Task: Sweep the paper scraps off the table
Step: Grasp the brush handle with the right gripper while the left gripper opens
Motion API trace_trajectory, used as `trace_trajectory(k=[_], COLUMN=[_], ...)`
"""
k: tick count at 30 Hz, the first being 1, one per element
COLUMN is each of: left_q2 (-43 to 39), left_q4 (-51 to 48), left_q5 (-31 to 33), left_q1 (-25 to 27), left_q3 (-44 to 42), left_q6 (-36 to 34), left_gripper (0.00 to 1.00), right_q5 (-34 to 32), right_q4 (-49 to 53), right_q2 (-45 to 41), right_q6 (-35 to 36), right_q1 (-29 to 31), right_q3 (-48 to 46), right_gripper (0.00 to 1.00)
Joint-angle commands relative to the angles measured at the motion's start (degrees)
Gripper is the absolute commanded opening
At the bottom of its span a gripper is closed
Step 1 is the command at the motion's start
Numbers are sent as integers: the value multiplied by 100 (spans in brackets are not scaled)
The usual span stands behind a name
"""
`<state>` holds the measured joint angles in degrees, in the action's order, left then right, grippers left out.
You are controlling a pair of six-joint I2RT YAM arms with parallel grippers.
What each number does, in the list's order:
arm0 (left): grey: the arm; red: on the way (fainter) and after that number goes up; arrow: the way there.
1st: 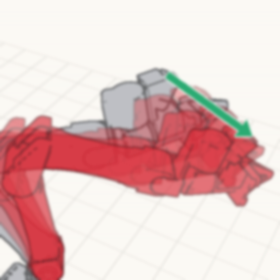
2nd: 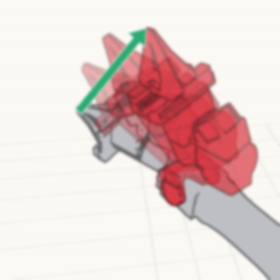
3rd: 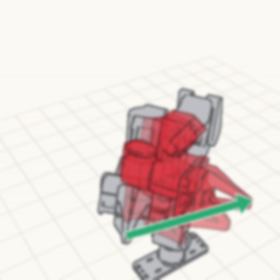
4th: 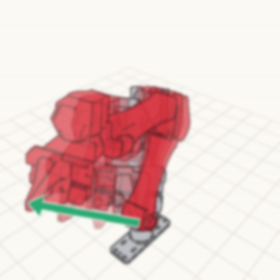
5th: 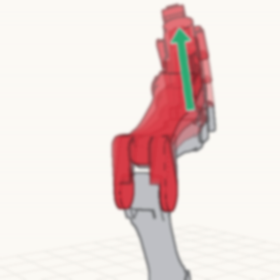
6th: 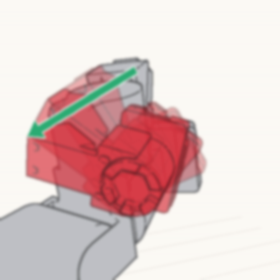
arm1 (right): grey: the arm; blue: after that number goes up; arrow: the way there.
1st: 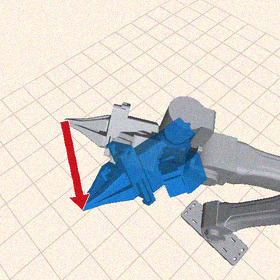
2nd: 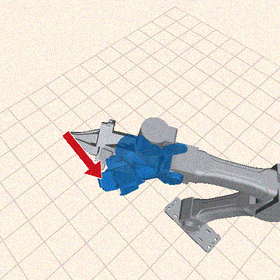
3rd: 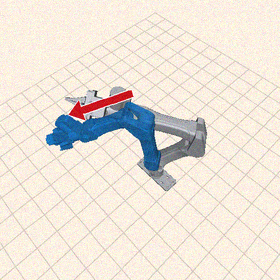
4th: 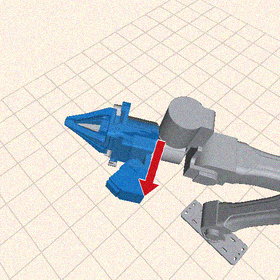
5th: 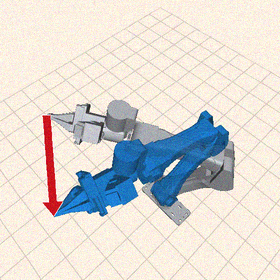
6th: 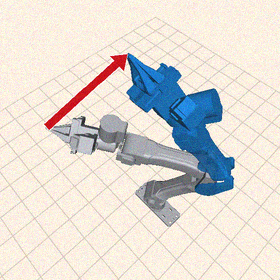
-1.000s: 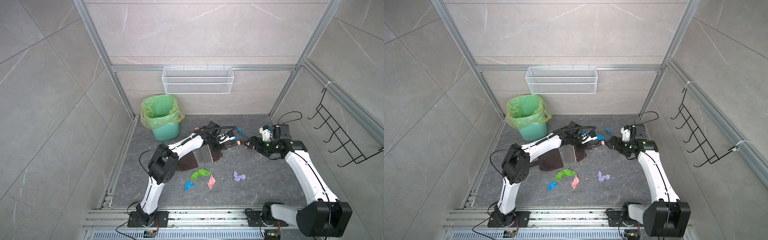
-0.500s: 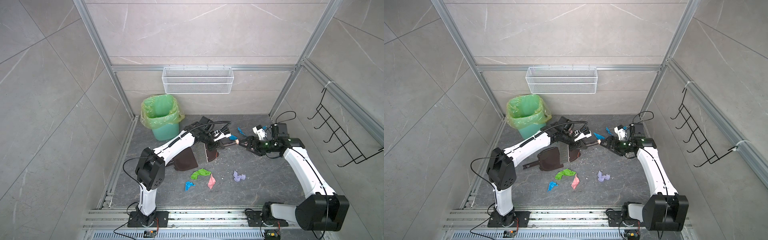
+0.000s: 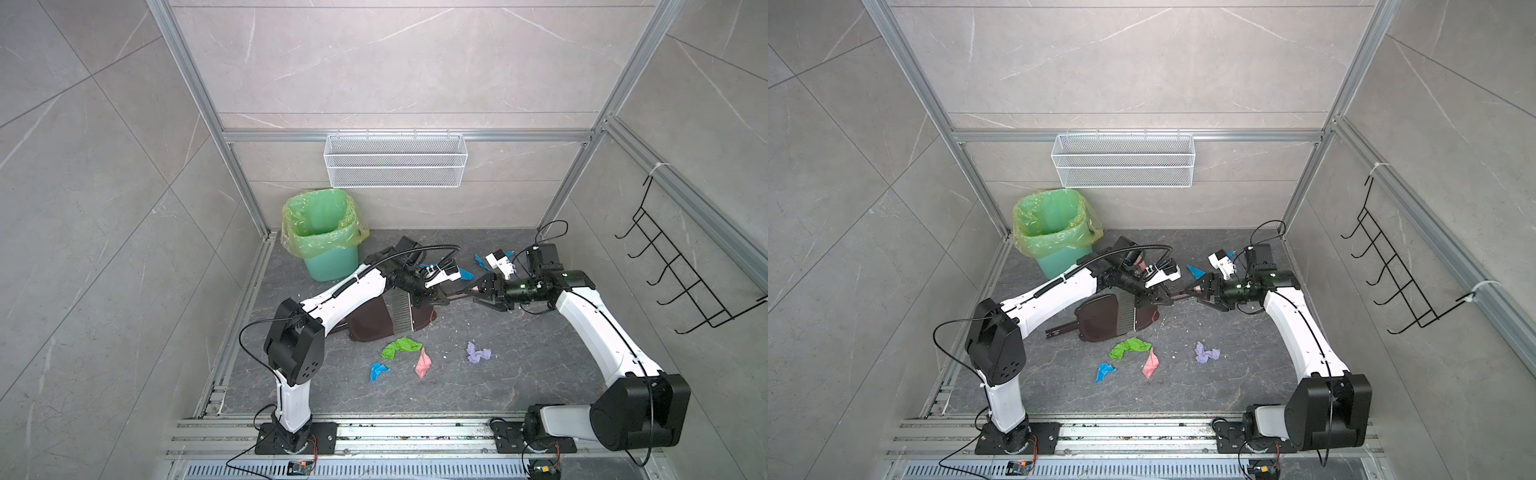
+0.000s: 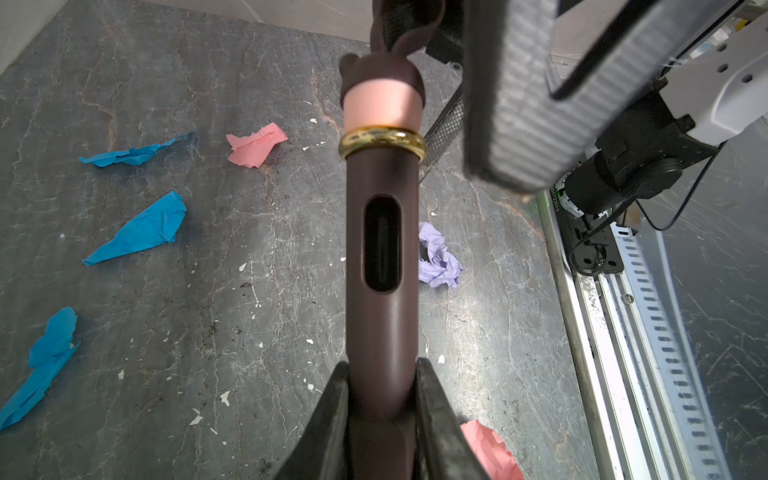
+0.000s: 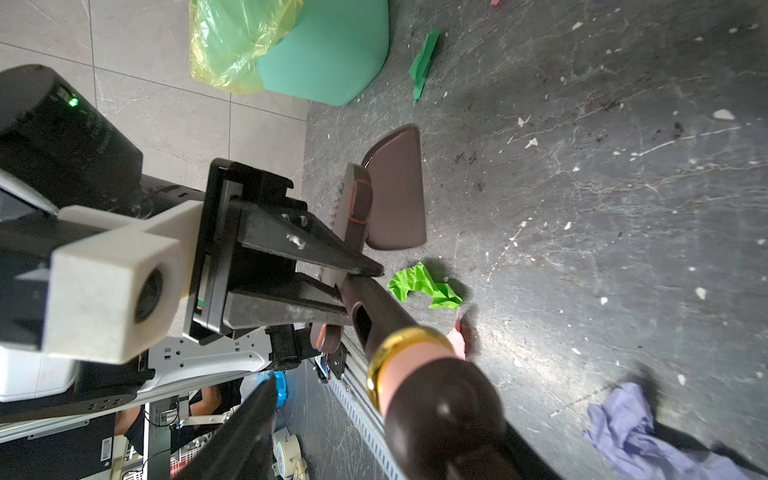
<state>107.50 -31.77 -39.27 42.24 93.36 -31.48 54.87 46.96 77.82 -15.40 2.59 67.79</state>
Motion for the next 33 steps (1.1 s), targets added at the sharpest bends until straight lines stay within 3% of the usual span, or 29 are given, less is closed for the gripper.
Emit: trace_trajectory(k=[1,22,33], left_q2=[-490,-984,-1212], left_q4=[172,765,796], left_q5=[-340,-378,-42], left_q1=[13,35,104], left_q3=[-113,-968,-1263], left_q6=[-73,-332,-600], left_gripper=[5,4,3], right_q5=[270,704,726], right_q4=[102,257,535], right_q2=[137,434,540], right_q6=[74,292,571], right_q1=[82,600,729], right_q3=[191,327,458], right_gripper=[63,42,36])
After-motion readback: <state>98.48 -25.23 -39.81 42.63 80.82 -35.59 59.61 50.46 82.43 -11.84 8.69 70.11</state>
